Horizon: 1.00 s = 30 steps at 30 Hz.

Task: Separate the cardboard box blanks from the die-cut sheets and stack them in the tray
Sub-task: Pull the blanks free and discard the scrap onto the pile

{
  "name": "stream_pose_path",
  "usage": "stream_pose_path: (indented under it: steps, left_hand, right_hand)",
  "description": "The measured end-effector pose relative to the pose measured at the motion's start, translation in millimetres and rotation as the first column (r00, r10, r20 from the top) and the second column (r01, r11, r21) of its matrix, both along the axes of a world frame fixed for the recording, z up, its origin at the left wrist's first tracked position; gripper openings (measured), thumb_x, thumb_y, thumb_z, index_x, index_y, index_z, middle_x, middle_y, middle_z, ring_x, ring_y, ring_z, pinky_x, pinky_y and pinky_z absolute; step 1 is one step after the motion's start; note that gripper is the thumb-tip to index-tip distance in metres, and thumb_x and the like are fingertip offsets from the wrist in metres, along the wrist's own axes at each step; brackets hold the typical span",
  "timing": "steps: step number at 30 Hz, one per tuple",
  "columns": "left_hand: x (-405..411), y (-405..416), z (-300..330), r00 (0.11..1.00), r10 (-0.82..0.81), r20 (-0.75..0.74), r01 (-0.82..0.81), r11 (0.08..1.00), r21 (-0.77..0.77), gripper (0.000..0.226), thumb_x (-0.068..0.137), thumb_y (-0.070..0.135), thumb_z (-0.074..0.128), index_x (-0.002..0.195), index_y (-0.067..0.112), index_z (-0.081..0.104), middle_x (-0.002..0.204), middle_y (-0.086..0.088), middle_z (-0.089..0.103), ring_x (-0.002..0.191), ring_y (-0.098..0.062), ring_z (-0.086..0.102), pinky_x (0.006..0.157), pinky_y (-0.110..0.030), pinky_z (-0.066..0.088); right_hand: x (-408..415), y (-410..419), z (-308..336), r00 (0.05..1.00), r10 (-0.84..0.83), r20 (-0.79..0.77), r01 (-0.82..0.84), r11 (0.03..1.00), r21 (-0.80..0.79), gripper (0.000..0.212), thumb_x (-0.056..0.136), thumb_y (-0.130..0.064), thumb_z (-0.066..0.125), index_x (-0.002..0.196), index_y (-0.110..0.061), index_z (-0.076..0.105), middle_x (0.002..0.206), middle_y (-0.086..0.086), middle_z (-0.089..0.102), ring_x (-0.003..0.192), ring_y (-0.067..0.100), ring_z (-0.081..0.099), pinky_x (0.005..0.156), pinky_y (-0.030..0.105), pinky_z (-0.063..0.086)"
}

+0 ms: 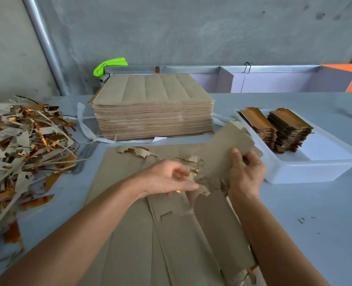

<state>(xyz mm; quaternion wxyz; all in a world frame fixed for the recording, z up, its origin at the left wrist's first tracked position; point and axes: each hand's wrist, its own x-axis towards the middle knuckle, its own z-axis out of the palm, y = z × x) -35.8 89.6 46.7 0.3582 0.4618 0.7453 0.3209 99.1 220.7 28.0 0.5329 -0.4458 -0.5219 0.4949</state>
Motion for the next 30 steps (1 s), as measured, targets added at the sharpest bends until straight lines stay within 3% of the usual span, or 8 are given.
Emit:
stream_pose_path:
  steps: [3,8,11,15,19,22,26,30]
  left_hand:
    - [31.4,12.4,-4.7,0.99,-0.029,0.136,0.031,0.999,-0.013,0.05,0.058,0.035,0.088,0.09,0.021,0.053,0.075,0.009,0.064,0.064,-0.012,0.057,0.048,-0.024,0.045]
    - [34.4,8.3,-8.8,0.97,0.071,0.232,-0.038,0.988,-0.147,0.034,0.066,0.009,0.084,0.083,0.013,0.056,0.059,0.004,0.059,0.044,-0.007,0.045,0.043,-0.017,0.036]
    - [20.8,-2.5,3.2,0.981,-0.026,0.192,0.057,0.987,-0.153,0.017,0.073,0.002,0.078,0.079,0.013,0.067,0.061,0.007,0.063,0.054,-0.005,0.05,0.049,-0.015,0.039]
    - [-4.6,-14.2,20.2,0.999,-0.025,0.042,0.027,0.998,-0.051,0.014,0.079,0.003,0.071,0.084,0.017,0.073,0.082,0.003,0.066,0.074,-0.006,0.055,0.072,-0.017,0.046]
    - [-26.8,-21.1,27.5,1.0,0.028,0.013,-0.029,0.994,0.107,0.02,0.084,0.001,0.065,0.08,0.019,0.072,0.074,0.004,0.064,0.063,-0.004,0.052,0.063,-0.011,0.046]
    - [-36.0,-22.3,28.1,0.999,-0.028,0.047,0.02,0.988,0.153,0.02,0.084,0.0,0.065,0.08,0.018,0.073,0.074,0.001,0.065,0.064,-0.003,0.055,0.068,-0.015,0.048]
    - [-35.0,-14.8,31.7,0.994,-0.11,0.013,0.107,0.983,0.15,0.026,0.083,0.001,0.065,0.078,0.023,0.076,0.079,0.001,0.068,0.074,-0.006,0.058,0.074,-0.016,0.05]
    - [-25.4,-1.8,29.2,0.998,-0.004,-0.066,0.022,0.961,0.275,0.022,0.082,-0.001,0.067,0.081,0.019,0.073,0.076,-0.003,0.067,0.067,-0.003,0.057,0.067,-0.012,0.046]
  right_hand:
    - [-9.9,-14.5,1.8,0.997,0.004,-0.078,-0.003,1.0,0.008,0.027,0.09,-0.018,0.06,0.066,-0.01,0.052,0.068,0.007,0.056,0.065,0.02,0.049,0.064,0.033,0.047]
    - [-6.5,-9.7,1.8,0.991,-0.039,-0.128,0.043,0.999,0.029,0.031,0.091,-0.019,0.059,0.072,0.003,0.049,0.068,0.01,0.045,0.064,0.019,0.039,0.06,0.03,0.038]
    - [4.6,8.0,7.1,0.978,-0.144,-0.15,0.146,0.989,0.004,0.028,0.092,-0.019,0.058,0.068,-0.01,0.048,0.068,0.004,0.048,0.061,0.012,0.04,0.057,0.021,0.038]
    - [25.2,28.2,19.0,0.976,-0.218,-0.005,0.217,0.974,0.07,0.008,0.088,-0.013,0.055,0.087,-0.006,0.058,0.075,0.002,0.055,0.07,0.018,0.051,0.064,0.029,0.046]
    - [42.4,24.3,24.0,0.941,-0.002,0.338,-0.087,0.965,0.248,0.042,0.083,0.001,0.05,0.121,-0.017,0.045,0.091,-0.004,0.051,0.076,0.013,0.049,0.062,0.026,0.042]
    - [46.1,7.0,26.6,0.795,0.264,0.546,-0.494,0.805,0.33,0.077,0.079,0.014,0.044,0.139,-0.033,0.036,0.107,-0.002,0.052,0.09,0.018,0.05,0.075,0.029,0.044]
    - [29.1,-13.4,35.2,0.463,0.298,0.835,-0.787,0.572,0.231,0.039,0.088,0.0,0.051,0.112,-0.025,0.069,0.108,-0.004,0.067,0.089,0.008,0.057,0.072,0.002,0.039]
    - [12.9,-30.6,43.9,0.374,0.553,0.744,-0.86,0.508,0.055,0.031,0.088,-0.032,0.059,0.064,-0.013,0.067,0.06,-0.005,0.062,0.056,0.009,0.053,0.057,0.025,0.045]
